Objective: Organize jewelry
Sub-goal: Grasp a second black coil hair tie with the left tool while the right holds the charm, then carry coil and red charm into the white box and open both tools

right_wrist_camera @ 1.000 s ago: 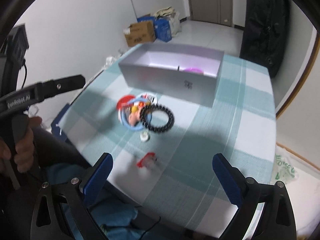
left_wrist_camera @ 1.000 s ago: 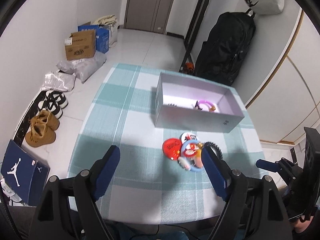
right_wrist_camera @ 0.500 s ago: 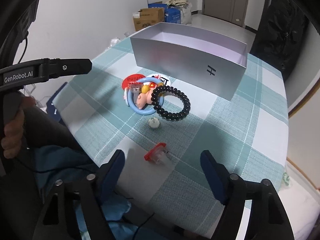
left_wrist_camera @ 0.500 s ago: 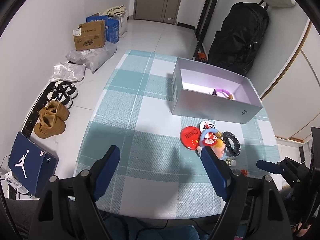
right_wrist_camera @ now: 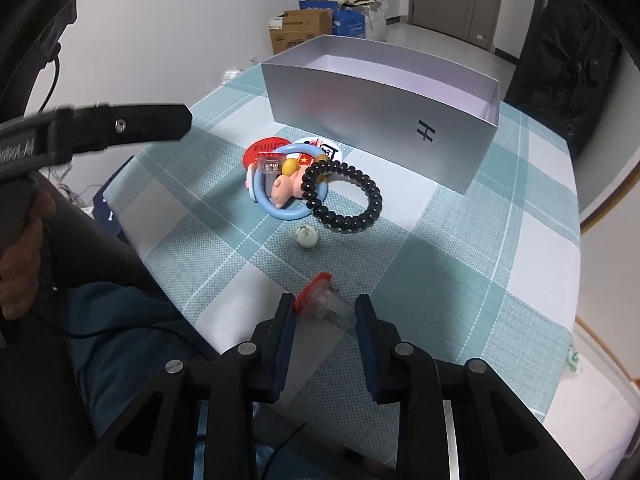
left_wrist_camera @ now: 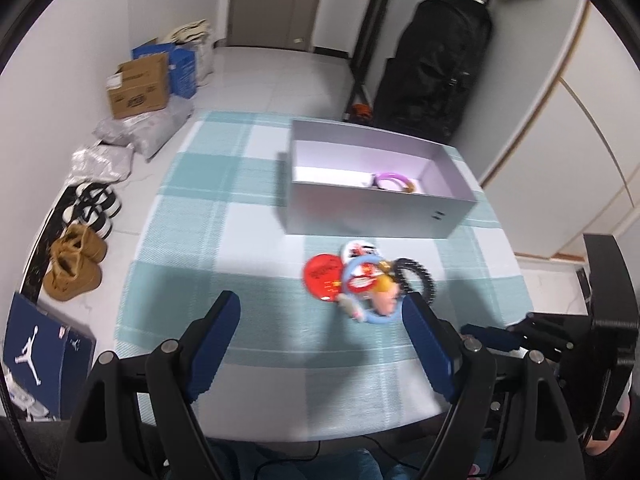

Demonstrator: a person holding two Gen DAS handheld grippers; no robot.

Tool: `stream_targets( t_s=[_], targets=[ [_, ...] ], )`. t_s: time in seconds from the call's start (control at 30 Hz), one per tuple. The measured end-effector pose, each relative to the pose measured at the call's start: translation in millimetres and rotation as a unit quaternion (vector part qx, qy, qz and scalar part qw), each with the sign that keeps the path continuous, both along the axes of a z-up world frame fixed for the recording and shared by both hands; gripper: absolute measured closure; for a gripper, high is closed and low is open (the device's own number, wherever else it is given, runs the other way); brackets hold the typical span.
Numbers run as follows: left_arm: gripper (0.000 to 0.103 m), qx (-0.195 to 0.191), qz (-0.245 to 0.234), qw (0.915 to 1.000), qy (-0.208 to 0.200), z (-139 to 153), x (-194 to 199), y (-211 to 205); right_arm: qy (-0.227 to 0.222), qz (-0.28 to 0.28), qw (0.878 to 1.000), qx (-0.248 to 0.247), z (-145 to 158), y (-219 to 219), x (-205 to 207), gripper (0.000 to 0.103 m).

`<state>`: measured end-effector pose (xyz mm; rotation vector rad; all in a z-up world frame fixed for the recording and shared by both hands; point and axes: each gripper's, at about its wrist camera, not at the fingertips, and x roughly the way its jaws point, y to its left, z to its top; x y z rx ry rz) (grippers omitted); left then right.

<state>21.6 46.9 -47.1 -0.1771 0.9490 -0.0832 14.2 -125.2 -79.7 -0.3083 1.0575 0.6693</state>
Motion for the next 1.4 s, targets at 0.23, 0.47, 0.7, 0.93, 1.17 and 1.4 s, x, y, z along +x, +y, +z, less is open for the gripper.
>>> stream_targets(
  t_s=[0.23,0.47,0.7,0.93,1.17,1.4],
  targets=[
    [0.023,0.041,-0.061,0.9973,-0.007,0,9,-40,-0.003,-0.04,0.999,0.015,10,-20,6,0.075],
    [0.028,0.038,-0.083,0.9957,0.015,-6,24,-59,0.005,-0.085,0.995,0.045,17,-50,16,0.075],
    [0.062,0.08,-0.097,0.9914,0.035,-11,45,-74,0.011,-0.103,0.993,0.063,23,-60,19,0.075],
    [0.072,0.143,-0.107,0.9807,0.08,-32,48,-86,0.02,-0.119,0.989,0.082,24,-76,27,0.075],
    [0.096,0.145,-0.113,0.9797,0.078,-28,46,-87,0.024,-0.123,0.988,0.092,25,-81,26,0.074],
    [0.097,0.124,-0.114,0.9848,0.04,-14,43,-90,0.021,-0.119,0.988,0.095,26,-79,26,0.074]
  ],
)
